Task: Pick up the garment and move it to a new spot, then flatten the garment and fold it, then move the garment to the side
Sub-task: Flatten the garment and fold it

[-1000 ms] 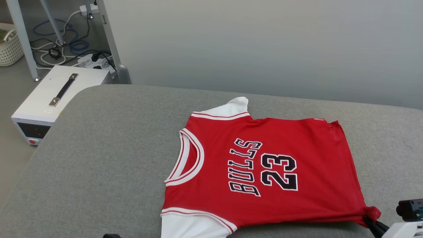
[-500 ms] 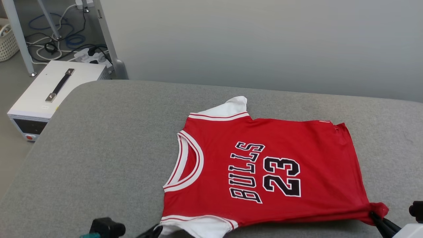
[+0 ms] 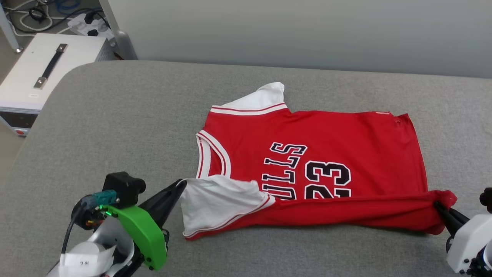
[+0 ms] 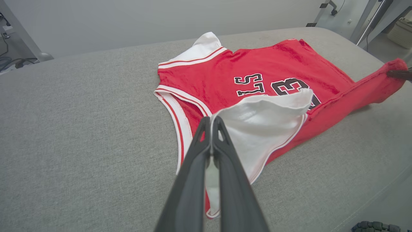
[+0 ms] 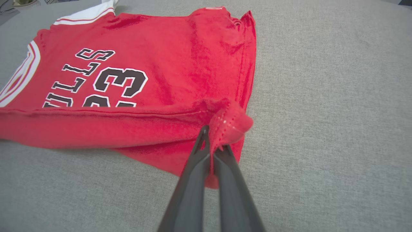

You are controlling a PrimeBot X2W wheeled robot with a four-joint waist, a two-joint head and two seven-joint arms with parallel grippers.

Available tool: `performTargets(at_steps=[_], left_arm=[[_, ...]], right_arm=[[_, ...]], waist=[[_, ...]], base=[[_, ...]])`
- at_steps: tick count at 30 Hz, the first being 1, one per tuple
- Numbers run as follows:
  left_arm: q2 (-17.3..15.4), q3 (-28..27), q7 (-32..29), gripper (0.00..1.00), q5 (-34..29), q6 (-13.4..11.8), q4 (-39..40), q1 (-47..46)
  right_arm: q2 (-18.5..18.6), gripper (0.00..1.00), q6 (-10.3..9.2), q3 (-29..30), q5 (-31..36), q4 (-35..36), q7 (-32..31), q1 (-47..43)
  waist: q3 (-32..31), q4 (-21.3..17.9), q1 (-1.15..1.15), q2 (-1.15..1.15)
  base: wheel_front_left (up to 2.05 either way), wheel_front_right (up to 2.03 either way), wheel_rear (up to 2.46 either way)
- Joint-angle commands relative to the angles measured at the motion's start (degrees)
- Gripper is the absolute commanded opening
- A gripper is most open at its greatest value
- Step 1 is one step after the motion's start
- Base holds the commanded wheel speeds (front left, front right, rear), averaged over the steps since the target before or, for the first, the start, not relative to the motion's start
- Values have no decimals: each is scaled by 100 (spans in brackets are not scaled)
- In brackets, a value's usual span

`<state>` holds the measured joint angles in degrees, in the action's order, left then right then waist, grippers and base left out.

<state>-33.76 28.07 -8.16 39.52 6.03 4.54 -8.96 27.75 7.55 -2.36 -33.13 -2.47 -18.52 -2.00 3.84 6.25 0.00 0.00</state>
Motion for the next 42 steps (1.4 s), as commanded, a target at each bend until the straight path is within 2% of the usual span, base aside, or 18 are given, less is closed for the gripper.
performTargets(at_steps=[1,14,24,25,26,27,28,36,42], left_arm=[[48,17,-35,0,-73,32,-142,-227],[293,201,-11,0,-284,93,-1680,-1412],[600,512,86,0,-233,129,-2791,-1887],[645,545,90,22,-206,131,-2889,-1916],[669,578,103,86,-206,133,-2960,-1941],[694,614,136,100,-213,134,-3040,-1968],[719,631,178,100,-213,135,-3104,-1986],[919,564,636,100,7,115,-3414,-1846],[1000,335,837,100,295,-145,-3109,-1439]], right_arm=[[-15,0,-6,-38,74,-72,-63,176],[-12,0,-6,-493,100,-668,-359,1072],[64,0,-6,-878,-3,-1267,-238,1487],[70,0,-6,-900,-20,-1334,-220,1505],[75,40,-6,-914,-27,-1383,-196,1519],[82,81,-6,-927,-20,-1432,-149,1539],[82,100,-6,-935,-22,-1474,-114,1549],[99,100,-6,-1036,-30,-1593,185,1462],[59,100,-6,-881,45,-1363,287,1135]], waist=[[295,-164,0,0],[897,-413,0,0],[1015,-414,0,0],[999,-399,0,0],[983,-388,0,0],[966,-376,0,0],[943,-362,0,0],[453,-270,0,0],[38,-161,0,0]], base=[[0,0,0],[0,0,0],[0,0,0],[0,0,0],[0,0,0],[0,0,0],[0,0,0],[0,0,0],[0,0,0]])
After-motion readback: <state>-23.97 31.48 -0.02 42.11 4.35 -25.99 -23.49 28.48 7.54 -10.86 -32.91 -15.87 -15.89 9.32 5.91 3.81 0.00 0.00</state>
